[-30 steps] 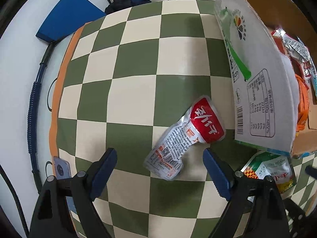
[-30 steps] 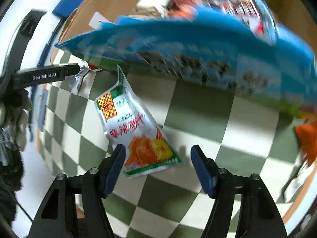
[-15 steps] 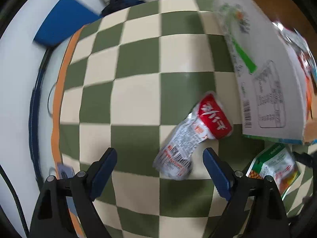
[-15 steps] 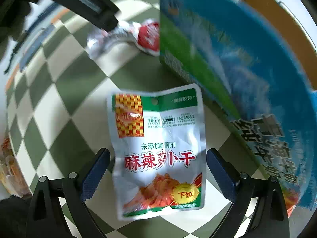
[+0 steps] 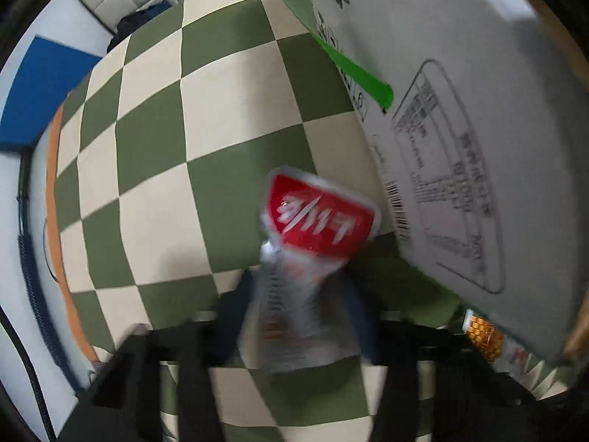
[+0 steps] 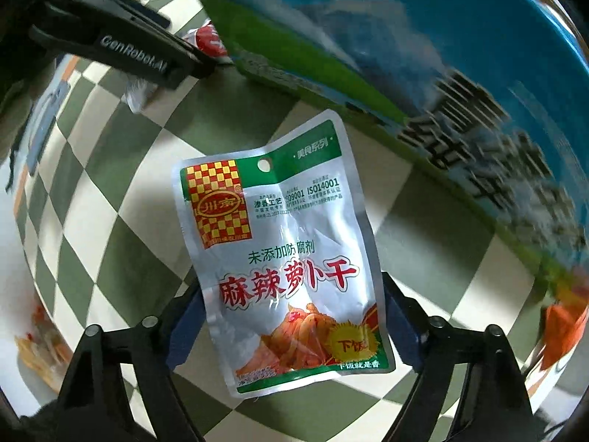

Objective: Organize snacks
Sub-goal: 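Grasp the white-red pouch with the left tool while the right grasps the white-green radish pouch, then carry both pouches into the box and open both tools to release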

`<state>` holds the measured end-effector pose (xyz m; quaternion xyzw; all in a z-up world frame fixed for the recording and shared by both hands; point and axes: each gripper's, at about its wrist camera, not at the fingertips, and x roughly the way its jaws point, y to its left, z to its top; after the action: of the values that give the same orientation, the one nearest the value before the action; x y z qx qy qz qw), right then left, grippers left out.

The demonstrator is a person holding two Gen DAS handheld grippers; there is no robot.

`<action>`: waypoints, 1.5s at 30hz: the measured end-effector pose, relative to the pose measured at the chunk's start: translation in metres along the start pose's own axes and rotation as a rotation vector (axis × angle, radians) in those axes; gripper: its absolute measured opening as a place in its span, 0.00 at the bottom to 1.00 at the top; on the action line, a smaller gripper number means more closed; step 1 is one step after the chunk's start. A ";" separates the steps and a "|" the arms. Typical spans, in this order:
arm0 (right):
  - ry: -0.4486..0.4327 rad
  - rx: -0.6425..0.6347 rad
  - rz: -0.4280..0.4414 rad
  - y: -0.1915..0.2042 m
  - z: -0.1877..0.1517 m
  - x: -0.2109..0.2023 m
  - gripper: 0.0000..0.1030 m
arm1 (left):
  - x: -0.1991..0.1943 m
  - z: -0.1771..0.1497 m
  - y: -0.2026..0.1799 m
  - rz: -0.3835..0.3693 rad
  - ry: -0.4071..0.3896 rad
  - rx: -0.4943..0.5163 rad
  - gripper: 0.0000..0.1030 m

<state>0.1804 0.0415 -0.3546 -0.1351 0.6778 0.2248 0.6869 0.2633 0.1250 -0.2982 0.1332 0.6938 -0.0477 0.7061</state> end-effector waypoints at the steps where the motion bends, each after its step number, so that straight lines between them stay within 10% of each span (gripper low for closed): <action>1: -0.004 0.014 0.006 0.001 -0.003 -0.001 0.80 | 0.000 -0.001 -0.001 0.006 -0.001 -0.006 0.31; 24: -0.015 0.364 0.258 -0.062 -0.062 -0.048 0.51 | -0.037 -0.098 -0.031 -0.123 0.007 -0.287 0.28; 45: -0.231 0.498 0.441 -0.119 -0.112 -0.189 0.49 | -0.181 -0.077 -0.072 -0.245 -0.174 -0.312 0.28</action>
<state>0.1450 -0.1399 -0.1860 0.2126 0.6425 0.2093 0.7058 0.1647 0.0537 -0.1273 -0.0675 0.6402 -0.0367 0.7644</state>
